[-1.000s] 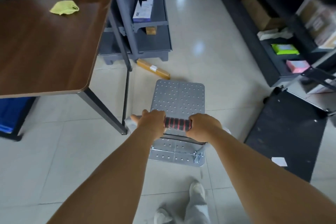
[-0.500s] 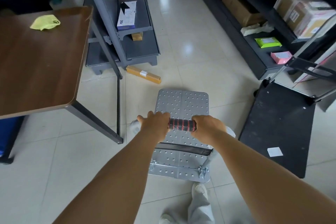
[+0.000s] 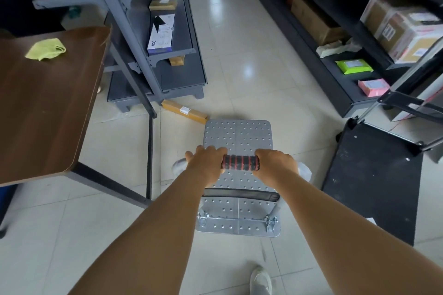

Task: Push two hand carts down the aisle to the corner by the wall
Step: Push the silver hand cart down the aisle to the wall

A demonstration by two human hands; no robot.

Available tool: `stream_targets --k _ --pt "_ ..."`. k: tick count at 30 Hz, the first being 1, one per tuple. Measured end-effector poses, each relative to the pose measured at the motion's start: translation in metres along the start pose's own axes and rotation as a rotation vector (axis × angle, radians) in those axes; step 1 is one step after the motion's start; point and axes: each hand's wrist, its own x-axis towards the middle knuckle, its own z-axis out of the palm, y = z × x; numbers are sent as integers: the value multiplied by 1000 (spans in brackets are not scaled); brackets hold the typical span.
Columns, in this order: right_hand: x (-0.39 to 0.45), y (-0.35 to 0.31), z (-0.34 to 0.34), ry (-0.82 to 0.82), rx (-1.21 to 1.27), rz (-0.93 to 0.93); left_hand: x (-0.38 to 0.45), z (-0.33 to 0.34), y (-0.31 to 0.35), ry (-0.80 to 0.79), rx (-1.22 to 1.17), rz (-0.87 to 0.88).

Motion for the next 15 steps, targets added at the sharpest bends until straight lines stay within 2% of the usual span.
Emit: stream_targets --k 15 --pt "129 -6 -41 38 57 -29 127 -58 -31 85 20 21"
